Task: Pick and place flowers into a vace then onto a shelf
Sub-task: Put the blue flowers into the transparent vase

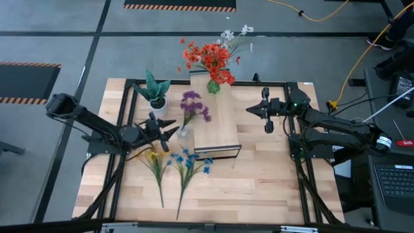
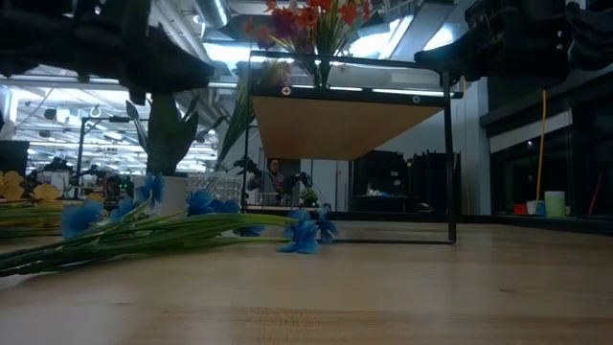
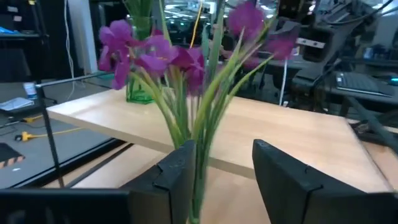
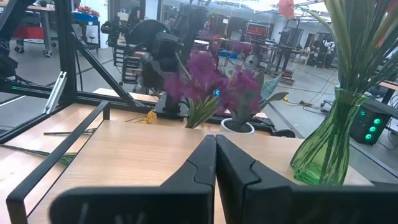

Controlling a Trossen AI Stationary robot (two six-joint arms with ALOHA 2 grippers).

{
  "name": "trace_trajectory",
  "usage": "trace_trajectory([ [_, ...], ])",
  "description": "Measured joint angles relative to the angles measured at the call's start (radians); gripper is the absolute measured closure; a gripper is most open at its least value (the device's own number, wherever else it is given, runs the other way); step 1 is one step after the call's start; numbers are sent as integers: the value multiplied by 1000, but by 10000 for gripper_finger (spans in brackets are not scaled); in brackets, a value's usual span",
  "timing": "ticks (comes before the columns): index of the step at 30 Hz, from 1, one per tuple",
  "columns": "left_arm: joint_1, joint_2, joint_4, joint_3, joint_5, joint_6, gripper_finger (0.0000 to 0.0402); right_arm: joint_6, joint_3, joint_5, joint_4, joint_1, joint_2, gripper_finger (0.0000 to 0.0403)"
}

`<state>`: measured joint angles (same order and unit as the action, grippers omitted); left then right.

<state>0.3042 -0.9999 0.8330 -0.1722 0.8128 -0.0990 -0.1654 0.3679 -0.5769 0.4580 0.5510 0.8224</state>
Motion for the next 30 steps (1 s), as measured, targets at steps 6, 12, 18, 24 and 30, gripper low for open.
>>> trace_trajectory([
  [6,117,10,-48,-38,70,-12,299,0,0,0,0,0,0,391],
  [12,193,9,-446,-201,106,-194,381,0,0,0,0,0,0,391],
  [18,221,0,-908,-403,52,-567,400,0,0,0,0,0,0,391],
  [24,212,-144,-1189,-594,-108,-843,400,0,0,0,-6,0,0,391],
  [30,210,-353,-1481,-850,-290,-1057,400,-4,0,0,-6,0,0,391],
])
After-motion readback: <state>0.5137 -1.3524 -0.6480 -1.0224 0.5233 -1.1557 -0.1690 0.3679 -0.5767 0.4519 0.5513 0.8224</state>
